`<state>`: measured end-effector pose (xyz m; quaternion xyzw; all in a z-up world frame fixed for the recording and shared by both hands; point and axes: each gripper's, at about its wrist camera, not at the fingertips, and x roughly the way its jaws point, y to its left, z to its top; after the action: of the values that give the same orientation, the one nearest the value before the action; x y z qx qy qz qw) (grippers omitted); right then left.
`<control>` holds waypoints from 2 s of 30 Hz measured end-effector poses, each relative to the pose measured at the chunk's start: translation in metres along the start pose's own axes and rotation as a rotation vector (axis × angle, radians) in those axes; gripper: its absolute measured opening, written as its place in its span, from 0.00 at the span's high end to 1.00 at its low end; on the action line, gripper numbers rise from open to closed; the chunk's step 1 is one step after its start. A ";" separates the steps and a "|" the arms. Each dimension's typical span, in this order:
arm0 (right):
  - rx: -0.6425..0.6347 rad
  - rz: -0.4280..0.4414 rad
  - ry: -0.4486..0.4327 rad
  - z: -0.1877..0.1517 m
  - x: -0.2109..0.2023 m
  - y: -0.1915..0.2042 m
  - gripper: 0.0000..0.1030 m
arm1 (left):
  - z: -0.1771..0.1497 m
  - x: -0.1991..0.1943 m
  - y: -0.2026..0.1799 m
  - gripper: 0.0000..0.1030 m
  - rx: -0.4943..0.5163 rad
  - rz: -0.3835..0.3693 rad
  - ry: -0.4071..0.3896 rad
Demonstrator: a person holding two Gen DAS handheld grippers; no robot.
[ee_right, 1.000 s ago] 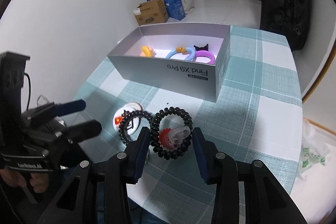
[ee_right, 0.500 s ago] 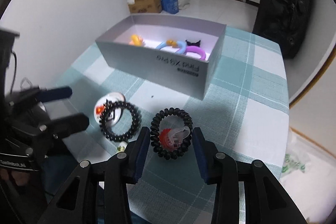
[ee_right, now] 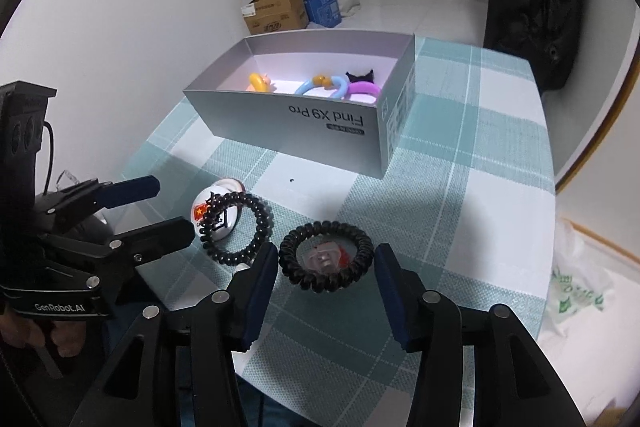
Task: Organize jewelry
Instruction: 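Lower the right gripper onto the black beaded bracelet around the red trinket, then lift the black bracelet with the right gripper while the left gripper grasps the other black bracelet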
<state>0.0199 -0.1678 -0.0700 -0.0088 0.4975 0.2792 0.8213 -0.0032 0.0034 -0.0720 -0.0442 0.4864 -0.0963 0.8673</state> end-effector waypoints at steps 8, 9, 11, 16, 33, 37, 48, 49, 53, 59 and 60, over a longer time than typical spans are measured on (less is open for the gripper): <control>0.001 0.006 -0.003 -0.001 0.000 -0.001 0.53 | 0.001 0.001 0.000 0.24 -0.002 0.000 0.003; 0.003 0.007 -0.005 -0.001 0.000 -0.001 0.53 | 0.001 0.001 0.000 0.24 -0.003 -0.002 0.003; 0.010 0.015 -0.012 0.000 0.000 -0.003 0.56 | 0.001 0.000 -0.001 0.24 -0.002 -0.003 0.001; 0.074 0.053 -0.063 0.005 -0.010 -0.013 0.58 | 0.001 -0.001 -0.003 0.24 0.003 -0.010 -0.007; 0.165 0.144 -0.214 0.016 -0.042 -0.026 0.58 | 0.010 -0.001 -0.011 0.24 0.050 -0.065 -0.056; 0.166 0.154 -0.223 0.017 -0.044 -0.027 0.58 | 0.011 0.000 -0.016 0.35 0.086 -0.024 -0.072; 0.175 0.174 -0.248 0.018 -0.051 -0.032 0.58 | 0.003 0.013 -0.037 0.81 0.276 0.119 -0.075; 0.177 0.177 -0.250 0.018 -0.051 -0.033 0.58 | 0.002 0.015 -0.037 0.83 0.289 0.122 -0.067; 0.180 0.188 -0.257 0.018 -0.054 -0.034 0.58 | -0.002 0.018 -0.038 0.90 0.307 0.112 -0.042; 0.184 0.195 -0.269 0.017 -0.056 -0.036 0.58 | 0.000 0.014 -0.034 0.94 0.285 0.087 -0.018; 0.186 0.196 -0.271 0.017 -0.057 -0.036 0.58 | 0.002 0.015 -0.034 0.95 0.281 0.085 -0.017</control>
<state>0.0310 -0.2188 -0.0242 0.1530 0.4046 0.3093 0.8469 0.0017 -0.0332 -0.0777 0.0973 0.4623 -0.1263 0.8723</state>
